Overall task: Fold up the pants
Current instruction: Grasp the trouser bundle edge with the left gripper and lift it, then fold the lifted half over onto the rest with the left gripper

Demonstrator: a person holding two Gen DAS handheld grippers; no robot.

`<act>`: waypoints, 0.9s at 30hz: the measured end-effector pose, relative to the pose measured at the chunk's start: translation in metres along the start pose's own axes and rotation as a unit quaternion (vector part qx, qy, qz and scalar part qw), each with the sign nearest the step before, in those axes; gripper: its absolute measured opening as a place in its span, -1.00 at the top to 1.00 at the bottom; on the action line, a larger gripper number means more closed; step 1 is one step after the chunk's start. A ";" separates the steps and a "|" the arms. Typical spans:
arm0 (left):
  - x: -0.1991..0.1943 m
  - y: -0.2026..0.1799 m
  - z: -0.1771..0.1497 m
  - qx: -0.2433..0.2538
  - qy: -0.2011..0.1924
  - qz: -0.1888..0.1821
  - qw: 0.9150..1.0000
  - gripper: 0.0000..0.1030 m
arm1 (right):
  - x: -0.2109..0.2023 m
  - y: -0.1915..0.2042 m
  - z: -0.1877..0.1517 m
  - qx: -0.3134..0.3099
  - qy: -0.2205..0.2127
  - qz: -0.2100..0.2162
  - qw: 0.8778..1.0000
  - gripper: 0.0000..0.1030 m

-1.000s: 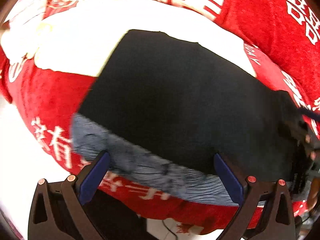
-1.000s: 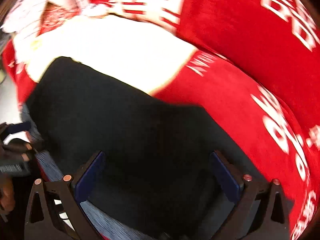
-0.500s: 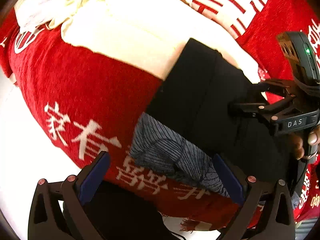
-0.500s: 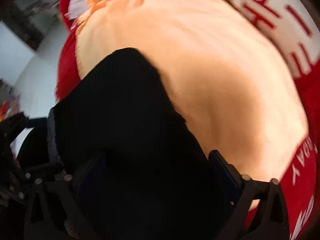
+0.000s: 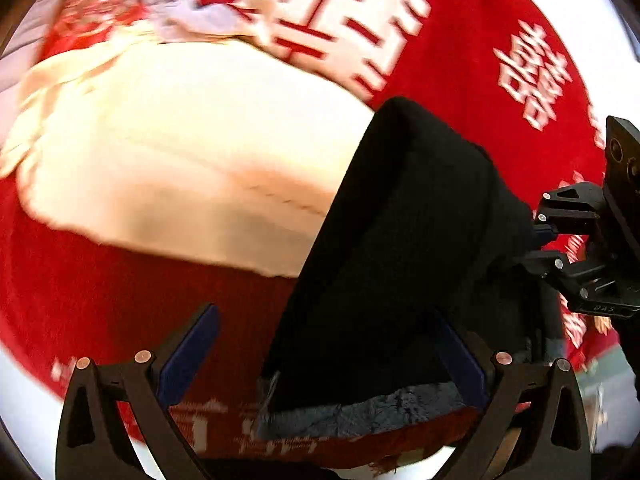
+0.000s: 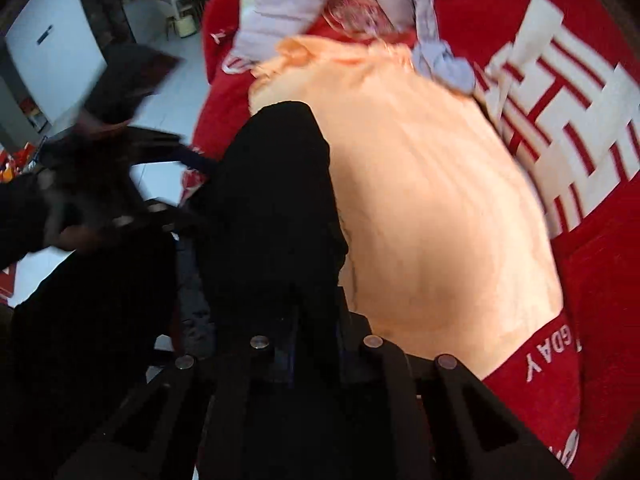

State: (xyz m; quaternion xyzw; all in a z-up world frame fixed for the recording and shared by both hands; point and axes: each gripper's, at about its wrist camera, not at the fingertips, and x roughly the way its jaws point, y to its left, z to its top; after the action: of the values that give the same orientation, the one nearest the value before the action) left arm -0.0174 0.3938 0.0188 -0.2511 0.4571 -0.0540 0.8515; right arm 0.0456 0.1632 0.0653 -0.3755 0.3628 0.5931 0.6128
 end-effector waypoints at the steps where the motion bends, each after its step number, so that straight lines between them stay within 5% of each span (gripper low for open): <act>1: 0.001 -0.001 0.002 0.009 0.003 -0.024 1.000 -1.00 | -0.005 -0.001 -0.003 -0.001 -0.004 -0.001 1.000 0.70; 5: 0.014 -0.018 0.004 0.050 0.034 -0.079 0.995 -1.00 | -0.009 0.000 -0.005 0.007 -0.012 0.003 1.000 0.70; 8: 0.021 -0.038 0.003 0.079 0.054 -0.054 0.994 -0.99 | -0.007 -0.005 -0.001 0.016 -0.010 -0.003 1.000 0.70; 9: 0.022 -0.040 0.002 0.078 0.061 -0.043 0.994 -0.89 | -0.005 -0.008 -0.001 0.025 -0.007 -0.005 1.000 0.70; 10: 0.024 -0.041 0.002 0.073 0.069 -0.020 0.995 -0.33 | -0.002 -0.014 -0.001 0.039 -0.004 -0.008 0.999 0.70; 13: 0.031 -0.041 0.002 0.040 0.105 -0.030 0.993 0.01 | 0.007 -0.032 -0.002 0.089 0.015 -0.029 0.996 0.37; 14: 0.031 -0.045 0.003 0.039 0.107 -0.015 0.993 0.04 | 0.006 -0.040 -0.004 0.116 0.019 -0.038 0.992 0.18; 19: 0.024 -0.067 0.009 0.044 0.116 0.035 0.992 0.08 | -0.023 -0.056 -0.047 0.161 0.031 -0.119 0.979 -0.04; 24: 0.007 -0.096 0.024 0.061 0.110 0.061 0.990 0.08 | -0.013 -0.058 -0.117 0.139 0.144 -0.252 0.947 -0.12; 27: 0.006 -0.114 0.039 0.069 0.109 0.081 0.988 0.08 | -0.005 -0.042 -0.139 0.164 0.148 -0.199 0.955 -0.09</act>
State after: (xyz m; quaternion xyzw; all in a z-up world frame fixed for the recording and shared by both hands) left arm 0.0333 0.3076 0.0866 -0.1465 0.5611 -0.0434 0.8135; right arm 0.0870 0.0368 0.0080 -0.4181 0.4599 0.3288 0.7110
